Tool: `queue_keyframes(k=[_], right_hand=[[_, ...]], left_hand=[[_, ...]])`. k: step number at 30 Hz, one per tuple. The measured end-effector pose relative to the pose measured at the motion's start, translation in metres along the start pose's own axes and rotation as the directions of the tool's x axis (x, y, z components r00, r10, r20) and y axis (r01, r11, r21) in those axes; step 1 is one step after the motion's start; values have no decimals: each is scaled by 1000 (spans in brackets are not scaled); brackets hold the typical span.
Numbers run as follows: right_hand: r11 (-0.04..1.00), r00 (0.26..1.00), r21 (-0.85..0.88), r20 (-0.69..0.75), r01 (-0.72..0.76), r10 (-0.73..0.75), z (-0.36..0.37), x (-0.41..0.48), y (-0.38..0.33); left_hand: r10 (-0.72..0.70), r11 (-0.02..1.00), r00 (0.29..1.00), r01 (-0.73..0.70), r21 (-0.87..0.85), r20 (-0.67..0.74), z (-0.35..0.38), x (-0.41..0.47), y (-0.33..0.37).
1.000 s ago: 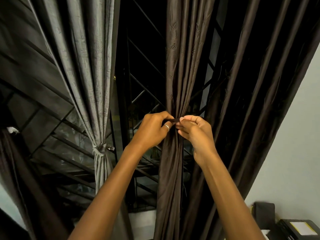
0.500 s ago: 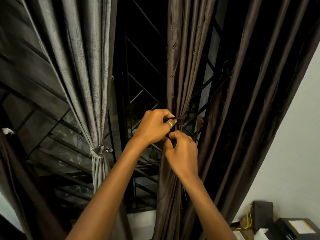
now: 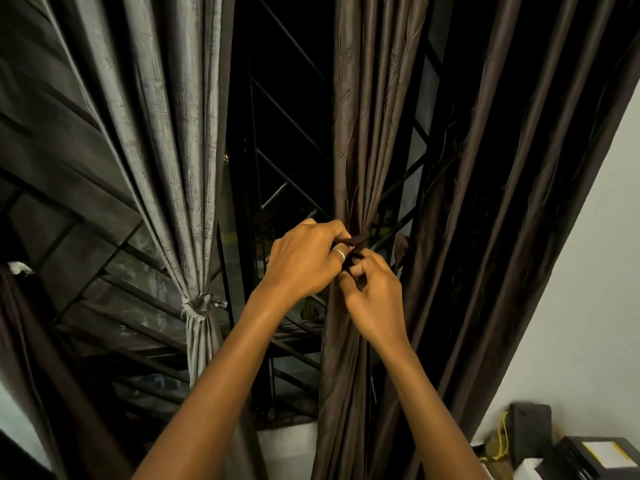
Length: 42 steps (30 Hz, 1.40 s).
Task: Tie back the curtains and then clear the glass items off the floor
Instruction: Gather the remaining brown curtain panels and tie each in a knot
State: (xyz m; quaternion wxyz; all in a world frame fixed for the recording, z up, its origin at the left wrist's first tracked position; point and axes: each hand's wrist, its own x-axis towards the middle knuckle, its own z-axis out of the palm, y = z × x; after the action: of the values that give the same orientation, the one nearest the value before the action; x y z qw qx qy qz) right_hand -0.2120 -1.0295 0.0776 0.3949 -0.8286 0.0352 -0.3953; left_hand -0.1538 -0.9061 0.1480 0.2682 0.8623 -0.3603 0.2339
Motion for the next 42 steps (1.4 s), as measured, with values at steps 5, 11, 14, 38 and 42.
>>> queue_keyframes(k=[5, 11, 14, 38, 42], right_hand=[[923, 981, 337, 122, -185, 152, -9, 11, 15], [960, 992, 261, 90, -104, 83, -27, 16, 18], [981, 981, 41, 16, 191, -192, -34, 16, 10], [841, 892, -311, 57, 442, -448, -39, 63, -4], [814, 868, -326, 48, 481, -494, -36, 65, 0]], left_hand=[[57, 966, 984, -11, -259, 170, 3, 0, -16], [95, 922, 970, -2, -387, 222, 0, 4, -31], [126, 941, 971, -53, -334, 201, 3, 4, -31], [176, 952, 981, -148, -268, 83, 13, -15, -19], [149, 947, 986, -120, -298, 78, 13, -16, -20]])
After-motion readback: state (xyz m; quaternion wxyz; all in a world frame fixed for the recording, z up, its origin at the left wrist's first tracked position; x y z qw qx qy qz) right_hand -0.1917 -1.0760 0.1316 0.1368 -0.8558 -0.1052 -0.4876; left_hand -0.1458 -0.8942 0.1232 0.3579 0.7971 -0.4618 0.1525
